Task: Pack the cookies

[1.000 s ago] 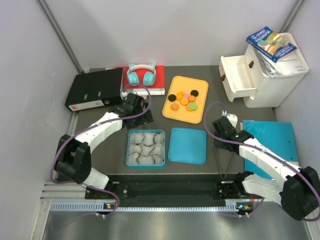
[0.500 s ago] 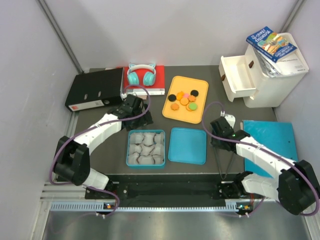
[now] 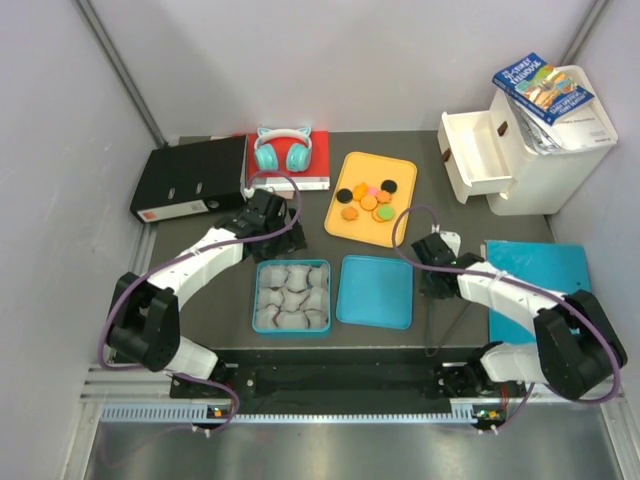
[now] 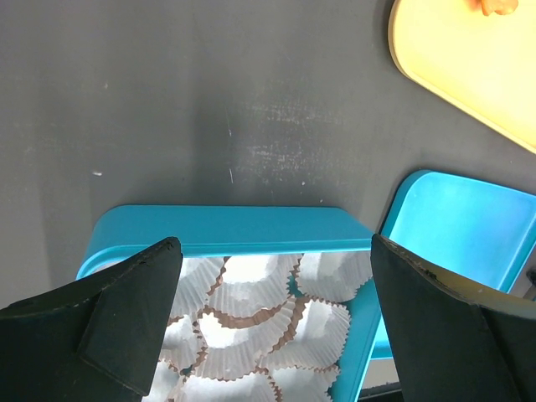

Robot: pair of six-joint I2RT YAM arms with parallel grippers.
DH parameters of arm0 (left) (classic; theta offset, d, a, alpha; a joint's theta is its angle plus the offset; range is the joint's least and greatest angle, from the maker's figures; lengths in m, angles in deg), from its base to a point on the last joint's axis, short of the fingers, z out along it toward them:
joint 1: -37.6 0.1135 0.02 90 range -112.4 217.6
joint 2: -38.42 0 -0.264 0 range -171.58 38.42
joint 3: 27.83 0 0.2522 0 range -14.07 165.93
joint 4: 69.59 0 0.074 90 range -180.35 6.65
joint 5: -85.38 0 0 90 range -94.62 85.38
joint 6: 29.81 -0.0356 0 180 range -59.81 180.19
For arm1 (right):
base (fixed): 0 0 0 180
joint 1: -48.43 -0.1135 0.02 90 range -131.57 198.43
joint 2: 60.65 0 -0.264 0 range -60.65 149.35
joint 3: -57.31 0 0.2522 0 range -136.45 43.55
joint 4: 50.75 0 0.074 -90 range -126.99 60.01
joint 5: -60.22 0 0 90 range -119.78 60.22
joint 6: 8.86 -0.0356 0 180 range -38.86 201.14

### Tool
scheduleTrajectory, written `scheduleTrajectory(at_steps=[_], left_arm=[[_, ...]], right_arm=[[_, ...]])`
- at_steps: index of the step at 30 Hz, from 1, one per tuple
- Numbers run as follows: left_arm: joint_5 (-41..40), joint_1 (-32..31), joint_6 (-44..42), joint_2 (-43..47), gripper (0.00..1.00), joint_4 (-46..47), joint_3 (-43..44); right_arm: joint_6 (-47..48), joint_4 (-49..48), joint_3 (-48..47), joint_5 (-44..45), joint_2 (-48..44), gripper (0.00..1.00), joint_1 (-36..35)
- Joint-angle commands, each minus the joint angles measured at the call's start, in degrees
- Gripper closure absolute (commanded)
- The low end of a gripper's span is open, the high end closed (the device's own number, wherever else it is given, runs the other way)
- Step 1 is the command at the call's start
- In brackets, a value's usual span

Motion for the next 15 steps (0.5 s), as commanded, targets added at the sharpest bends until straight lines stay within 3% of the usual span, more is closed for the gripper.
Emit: scheduleTrajectory(at_steps=[1, 15], left_arm=[[1.32, 0.05, -0.68, 1.00, 0.02, 2.17, -0.56], [0.88, 0.05, -1.47, 2.32, 0.02, 1.99, -0.56]], right_arm=[[1.83, 0.67, -5.50, 2.87, 2.83, 1.00, 0.17], [13.25, 6.83, -27.55, 18.52, 13.28, 1.00, 0.17]])
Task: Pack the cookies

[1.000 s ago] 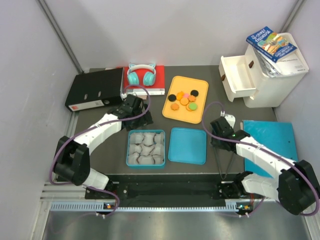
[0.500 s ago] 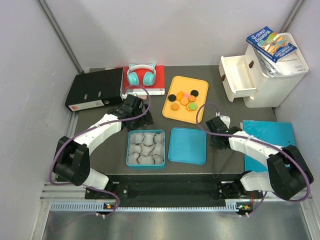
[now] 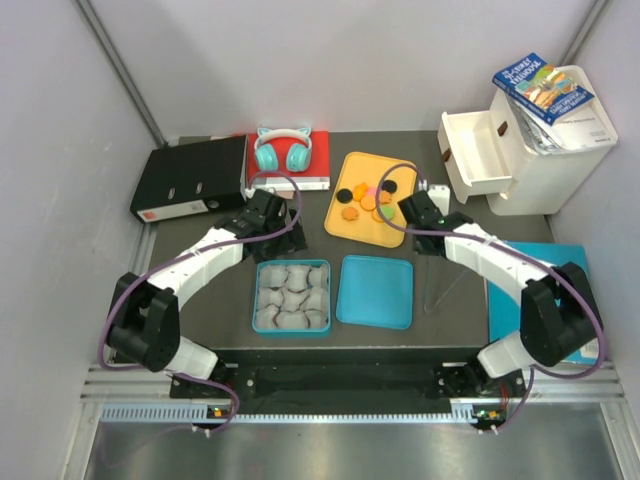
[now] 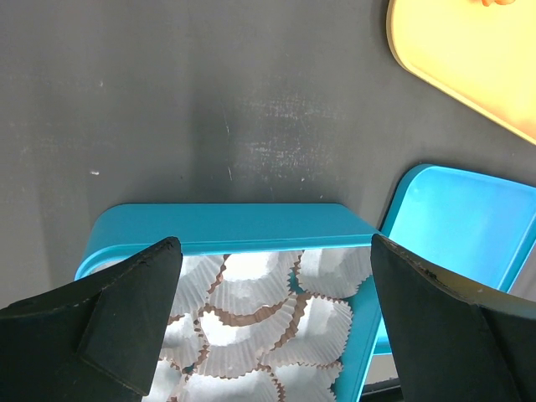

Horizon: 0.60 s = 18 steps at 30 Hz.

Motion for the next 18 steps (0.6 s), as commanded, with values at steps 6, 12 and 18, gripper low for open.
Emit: scheduleTrajectory(at_steps=[6, 12, 18], left_arm=[[1.01, 0.05, -0.57, 1.72, 0.02, 2.15, -0.30], [0.93, 0.05, -0.57, 1.64, 0.02, 2.15, -0.39], [3.65, 0.05, -0.40, 0.93, 0.01, 2.50, -0.39]], right_arm=[[7.06, 2.17, -13.04, 5.49, 10.59, 1.00, 3.15], [6.80, 0.77, -14.98, 3.73, 16.40, 1.00, 7.10], [5.65, 0.15, -16.65, 0.66, 19.57, 0.80, 8.16]])
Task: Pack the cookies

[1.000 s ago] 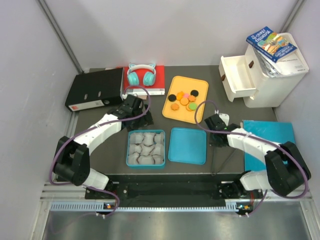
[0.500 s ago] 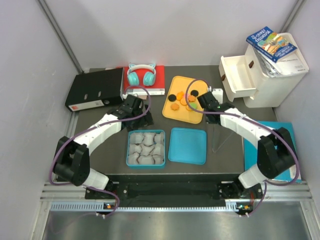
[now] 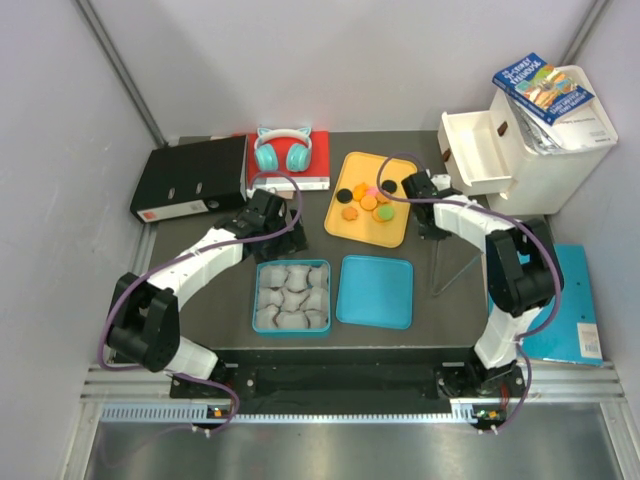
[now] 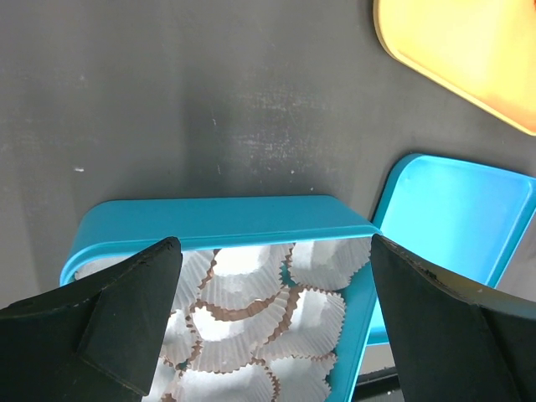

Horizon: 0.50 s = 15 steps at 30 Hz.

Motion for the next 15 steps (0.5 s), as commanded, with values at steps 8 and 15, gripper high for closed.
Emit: scheduleTrajectory(at_steps=[8, 15], left_arm=[[1.20, -0.04, -0.53, 1.48, 0.01, 2.11, -0.63], [1.55, -0.04, -0.35, 2.01, 0.02, 2.72, -1.33]], right_arm=[[-2.04, -1.79, -0.05, -3.77, -7.70, 0.29, -0.12], [-6.43, -0.98, 10.05, -7.63, -17.37, 0.01, -0.03]])
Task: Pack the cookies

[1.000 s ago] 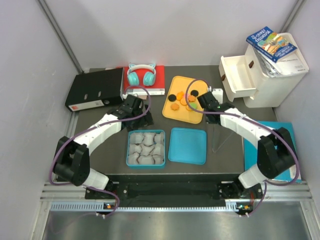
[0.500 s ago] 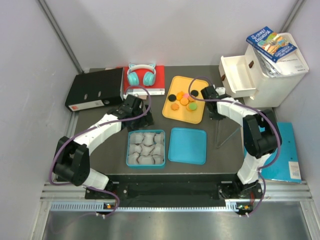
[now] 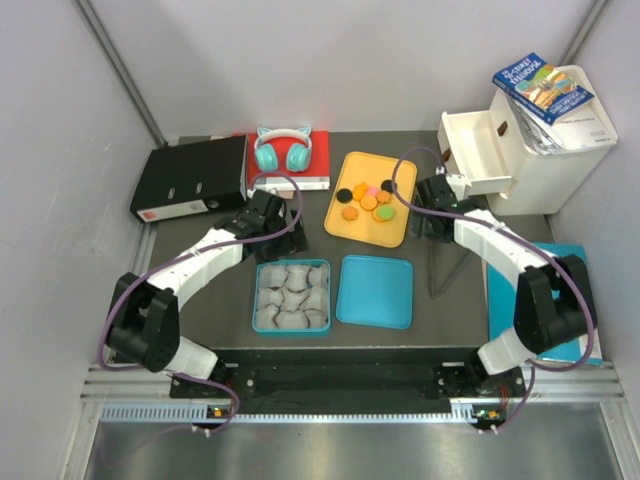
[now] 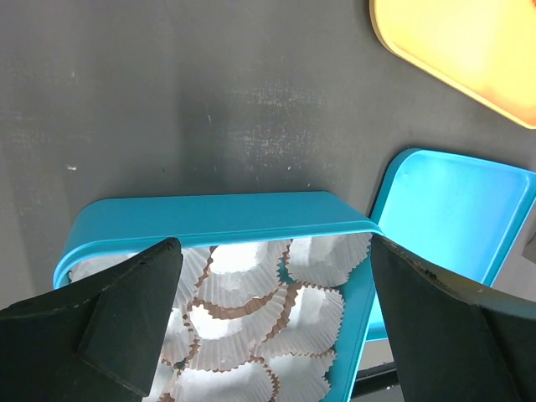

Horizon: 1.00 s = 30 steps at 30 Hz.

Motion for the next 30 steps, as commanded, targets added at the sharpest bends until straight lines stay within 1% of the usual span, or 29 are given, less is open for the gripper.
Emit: scheduleTrajectory(at_steps=[1, 5, 11, 20, 24, 30], left_arm=[[0.52, -0.04, -0.03, 2.07, 0.02, 2.70, -1.29], [1.84, -0.04, 0.24, 1.72, 0.02, 3.23, -1.47], [2.46, -0.04, 0.42, 2.25, 0.02, 3.66, -1.99], [2.02, -0.04, 0.24, 2.95, 0.02, 3.58, -2.61], [2.02, -0.04, 0.24, 2.87, 0.02, 3.58, -2.61], [2.55, -0.04, 0.24, 2.25, 0.02, 3.66, -2.35]], right_arm=[[-4.21, 0.04, 6.84, -4.66, -7.34, 0.01, -0.08], [-6.50, 0.22, 11.33, -6.87, -8.76, 0.01, -0.16], [-8.96, -0.66, 13.62, -8.10, -8.50, 0.01, -0.08], [-10.98, -1.54, 14.33, -7.75, -4.72, 0.01, 2.38], [-10.46, -2.15, 13.98, -8.28, -3.49, 0.01, 4.92], [-9.32, -2.77, 11.96, -8.98, -0.15, 0.01, 6.95]])
